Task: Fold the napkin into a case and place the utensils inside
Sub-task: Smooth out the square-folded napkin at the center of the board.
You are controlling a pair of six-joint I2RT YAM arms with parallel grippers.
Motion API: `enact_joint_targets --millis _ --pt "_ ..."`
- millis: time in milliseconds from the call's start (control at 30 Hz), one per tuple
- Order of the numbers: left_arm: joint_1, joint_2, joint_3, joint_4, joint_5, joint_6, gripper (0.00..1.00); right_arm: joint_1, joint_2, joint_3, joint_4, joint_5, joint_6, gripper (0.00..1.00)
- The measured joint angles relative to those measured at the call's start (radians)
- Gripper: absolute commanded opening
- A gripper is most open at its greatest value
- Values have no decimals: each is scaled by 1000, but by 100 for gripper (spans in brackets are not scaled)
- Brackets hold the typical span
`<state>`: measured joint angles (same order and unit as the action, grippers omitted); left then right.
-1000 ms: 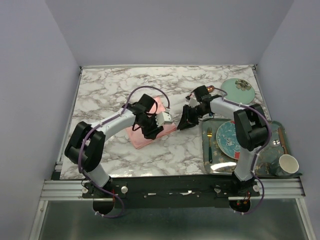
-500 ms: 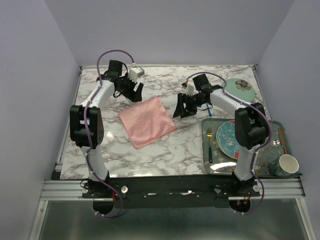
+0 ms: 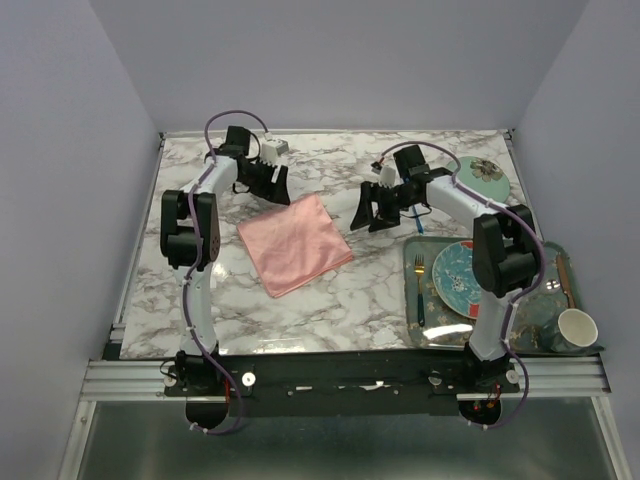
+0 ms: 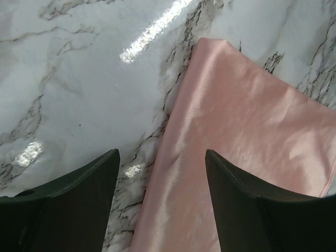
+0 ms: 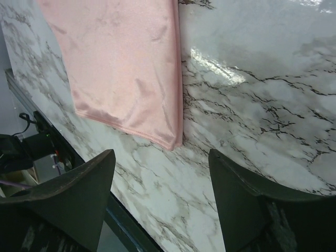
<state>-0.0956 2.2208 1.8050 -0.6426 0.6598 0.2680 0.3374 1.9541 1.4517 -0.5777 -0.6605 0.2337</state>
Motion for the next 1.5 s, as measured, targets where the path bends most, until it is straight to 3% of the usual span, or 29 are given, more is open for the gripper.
enact_joint_targets --millis 300,600,667,800,867,1000,1033,1067,1200,1333,1433,1500 --pt "-32 34 -28 -45 55 36 61 -23 0 -34 0 5 -13 80" --pt "-178 -84 -234 -46 82 164 59 -23 -38 -103 2 3 -61 81" --pt "-205 -98 -253 -51 80 183 62 -23 -58 -131 0 0 -70 81" --pt "-233 -116 -274 -37 71 180 77 -23 -92 -166 -1 -10 -80 81" --pt "-218 -149 -296 1 45 146 80 -23 -105 -167 1 -12 -85 82" --pt "-148 -244 -318 98 5 55 99 -23 -156 -153 9 -13 -108 87" --pt "-129 -288 -327 127 -10 36 99 -23 -176 -138 15 -12 -121 99" --pt "-108 -346 -344 163 -32 23 99 -23 -199 -119 27 -10 -132 100" --pt "-80 -604 -431 288 -102 -3 99 -23 -315 -85 134 -2 -195 100" --pt "-100 -857 -587 504 -126 -87 99 -23 -428 -78 352 25 -201 100" --pt "-105 -903 -652 615 -128 -192 99 -24 -378 10 438 17 -124 100" --pt "-103 -855 -630 621 -105 -273 99 -28 -266 117 465 -93 -61 100"
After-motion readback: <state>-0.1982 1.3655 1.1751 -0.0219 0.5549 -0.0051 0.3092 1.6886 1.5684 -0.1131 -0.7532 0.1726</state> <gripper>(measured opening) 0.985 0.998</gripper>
